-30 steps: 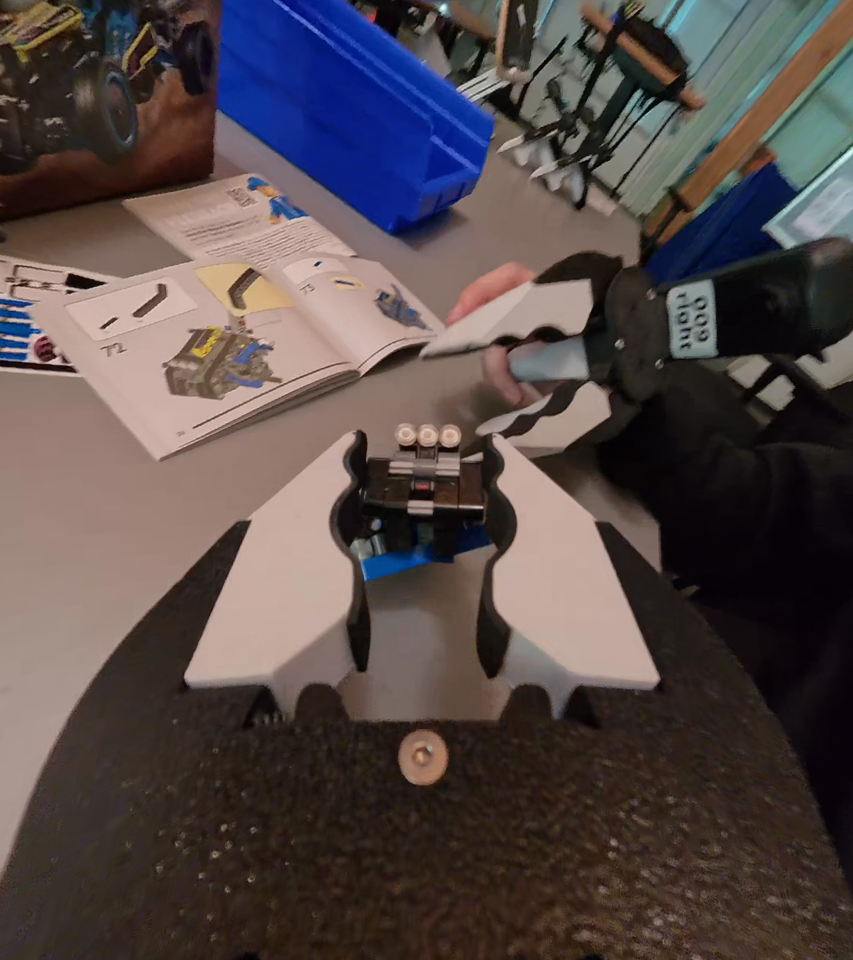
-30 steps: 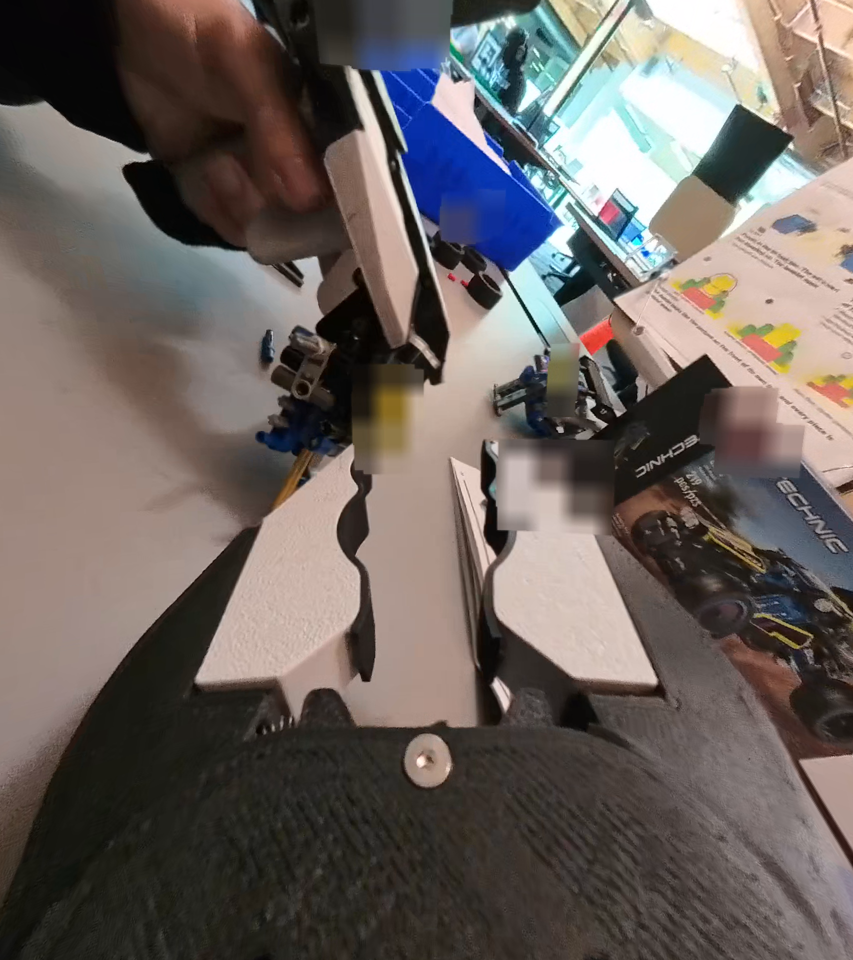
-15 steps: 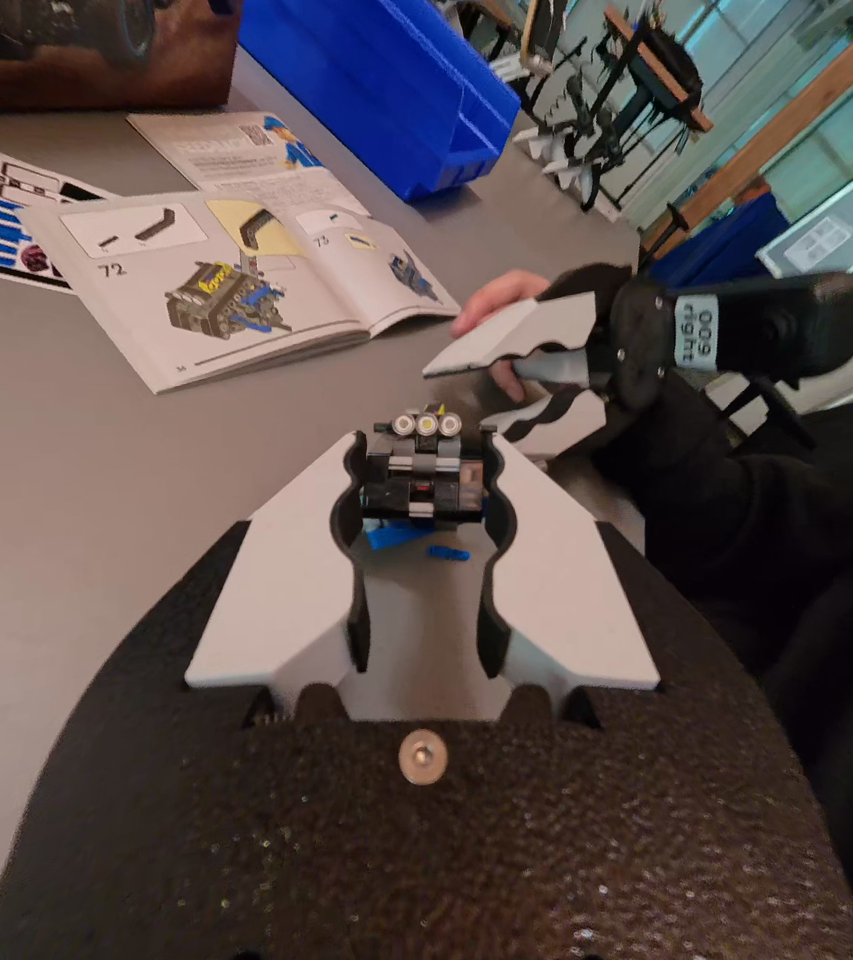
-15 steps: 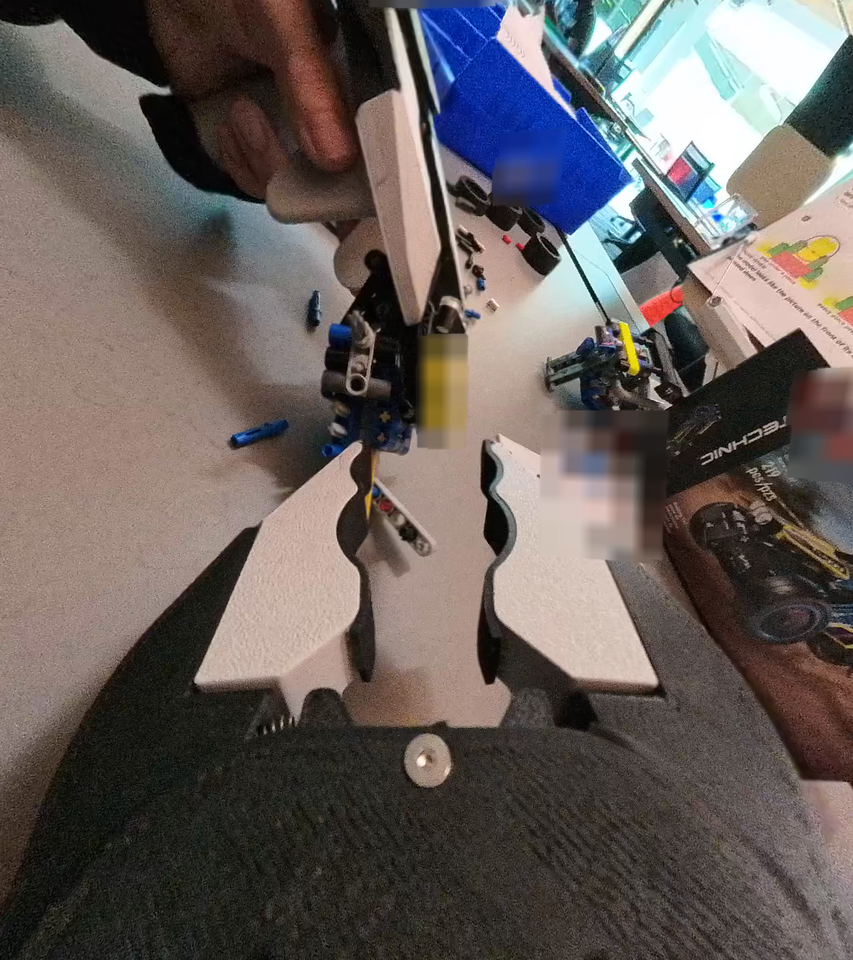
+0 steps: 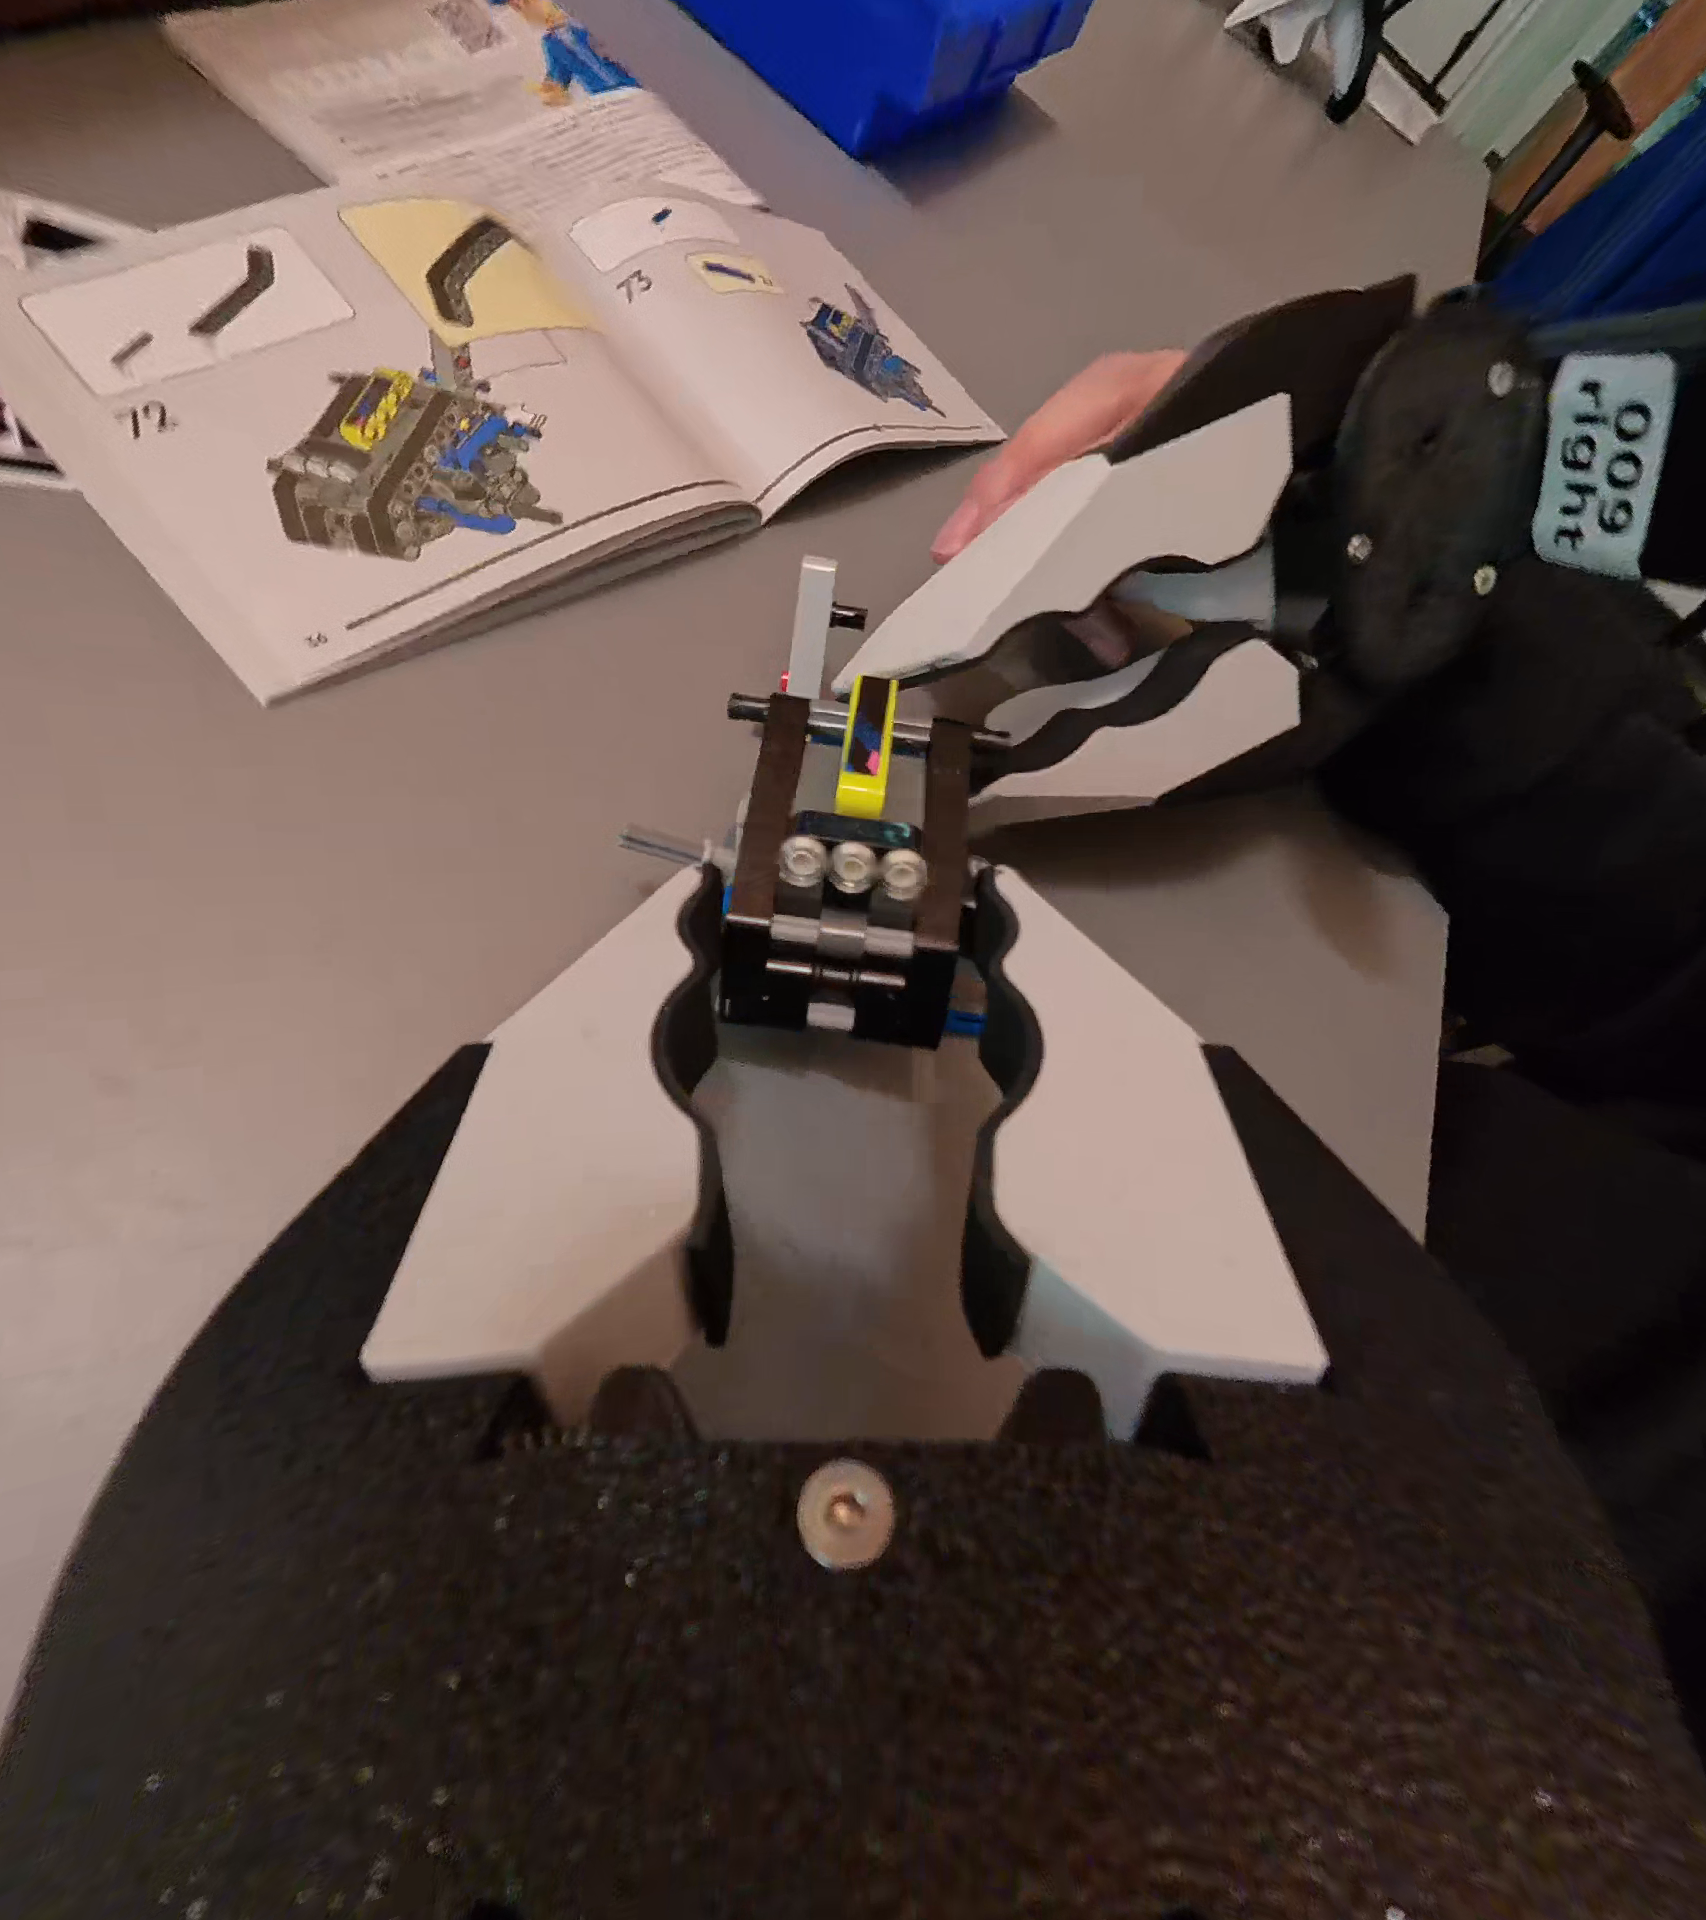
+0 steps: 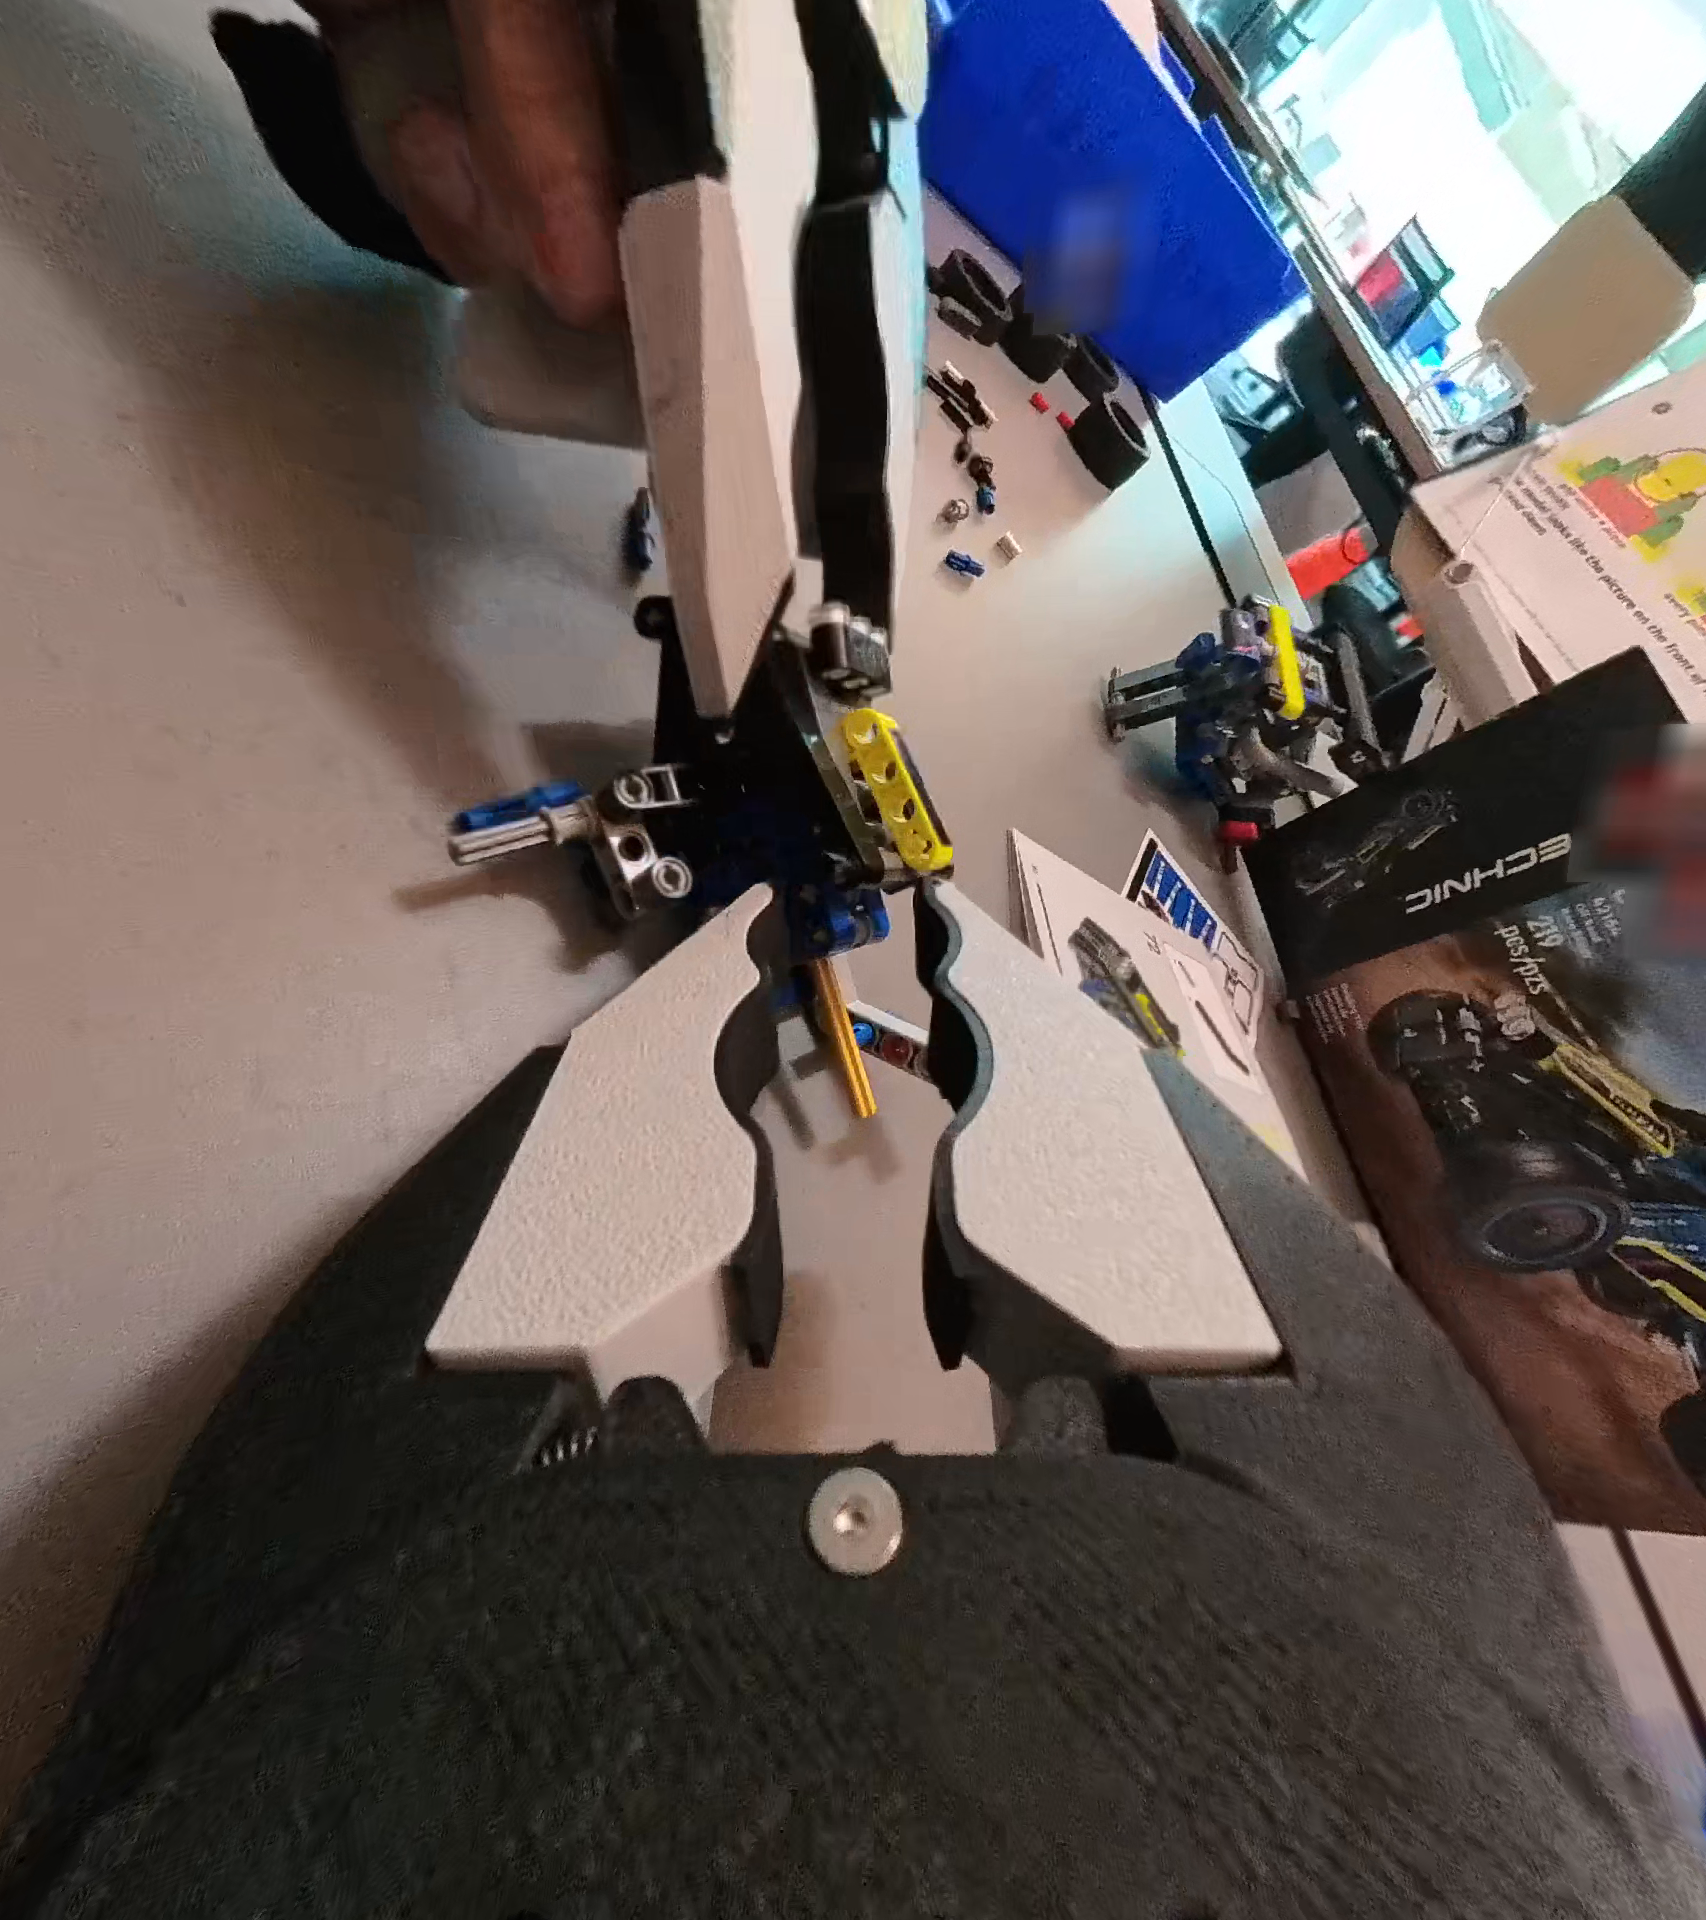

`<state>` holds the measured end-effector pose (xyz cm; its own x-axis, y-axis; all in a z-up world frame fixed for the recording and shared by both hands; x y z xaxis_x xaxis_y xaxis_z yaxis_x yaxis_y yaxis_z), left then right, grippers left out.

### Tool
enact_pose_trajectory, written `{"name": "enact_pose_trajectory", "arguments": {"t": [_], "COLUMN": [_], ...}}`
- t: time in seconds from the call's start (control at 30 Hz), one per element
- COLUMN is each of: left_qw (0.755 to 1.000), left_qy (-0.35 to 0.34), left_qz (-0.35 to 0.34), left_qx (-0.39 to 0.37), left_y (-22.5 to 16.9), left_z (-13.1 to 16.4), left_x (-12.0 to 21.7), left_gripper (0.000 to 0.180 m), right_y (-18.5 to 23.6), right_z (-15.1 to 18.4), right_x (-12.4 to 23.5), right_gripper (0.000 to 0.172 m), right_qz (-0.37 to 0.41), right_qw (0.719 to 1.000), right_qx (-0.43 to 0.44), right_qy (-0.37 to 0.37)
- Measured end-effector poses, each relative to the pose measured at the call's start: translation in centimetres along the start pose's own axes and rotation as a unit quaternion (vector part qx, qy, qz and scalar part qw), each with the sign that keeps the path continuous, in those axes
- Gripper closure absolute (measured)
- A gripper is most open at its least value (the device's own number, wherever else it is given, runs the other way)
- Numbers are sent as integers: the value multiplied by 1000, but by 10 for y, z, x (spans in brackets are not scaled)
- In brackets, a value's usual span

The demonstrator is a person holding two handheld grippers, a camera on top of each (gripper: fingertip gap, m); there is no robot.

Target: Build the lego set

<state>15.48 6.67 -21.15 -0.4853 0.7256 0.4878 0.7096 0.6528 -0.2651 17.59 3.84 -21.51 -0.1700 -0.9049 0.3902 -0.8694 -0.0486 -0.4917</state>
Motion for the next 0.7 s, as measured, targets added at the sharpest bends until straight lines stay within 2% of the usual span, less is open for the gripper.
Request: {"name": "enact_pose_trajectory", "arguments": {"t": [0.07, 0.13, 0.2, 0.23, 0.3, 0.37, 0.4, 0.5, 0.6, 0.63, 0.7], "left_qw": [997, 982, 951, 930, 886, 868, 865, 851, 835, 832, 832], "left_qy": [-17, -21, 5, 22, 57, 97, 101, 86, 90, 80, 69], "left_qz": [-18, -59, -110, -137, -172, -181, -190, -195, -234, -246, -253], "left_qx": [-73, -179, -288, -340, -426, -453, -453, -480, -490, -492, -488], "left_y": [-2, -3, 0, 4, 9, 14, 16, 12, 20, 21, 22], "left_z": [-4, -4, 2, 4, 11, 22, 22, 16, 11, 7, 6], "left_x": [7, 16, 21, 22, 20, 12, 9, -1, -5, -4, -5], "left_gripper": [131, 127, 127, 127, 126, 127, 136, 149, 149, 158, 159], "right_y": [-1, -4, -5, -3, -5, -8, -7, -7, -8, -9, -12], "right_z": [1, 3, 4, 5, 6, 11, 11, 11, 12, 13, 14], "right_x": [2, 3, 5, 6, 6, 6, 7, 7, 7, 7, 7], "right_gripper": [151, 151, 155, 161, 162, 162, 162, 162, 162, 163, 163], "right_qz": [-3, -1, -8, -15, -15, -4, -6, -7, 0, 4, 15], "right_qw": [1000, 1000, 999, 999, 999, 999, 999, 1000, 1000, 1000, 999], "right_qx": [-15, -25, -32, -34, -38, -31, -29, -27, -25, -23, -23], "right_qy": [-1, 1, 1, 3, 5, 13, 13, 14, 16, 17, 23]}}
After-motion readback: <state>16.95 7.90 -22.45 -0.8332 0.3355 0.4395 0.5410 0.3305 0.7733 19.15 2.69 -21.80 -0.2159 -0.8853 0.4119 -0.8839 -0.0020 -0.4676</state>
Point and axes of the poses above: each gripper's, where its closed fingertips meet, x back along the fingers, z out of its underside, y = z × x across the jaws, the point moved 1 cm from there along x, back along the fingers, and after that the axes turned 8 degrees about -x, right-handed, at the moved point
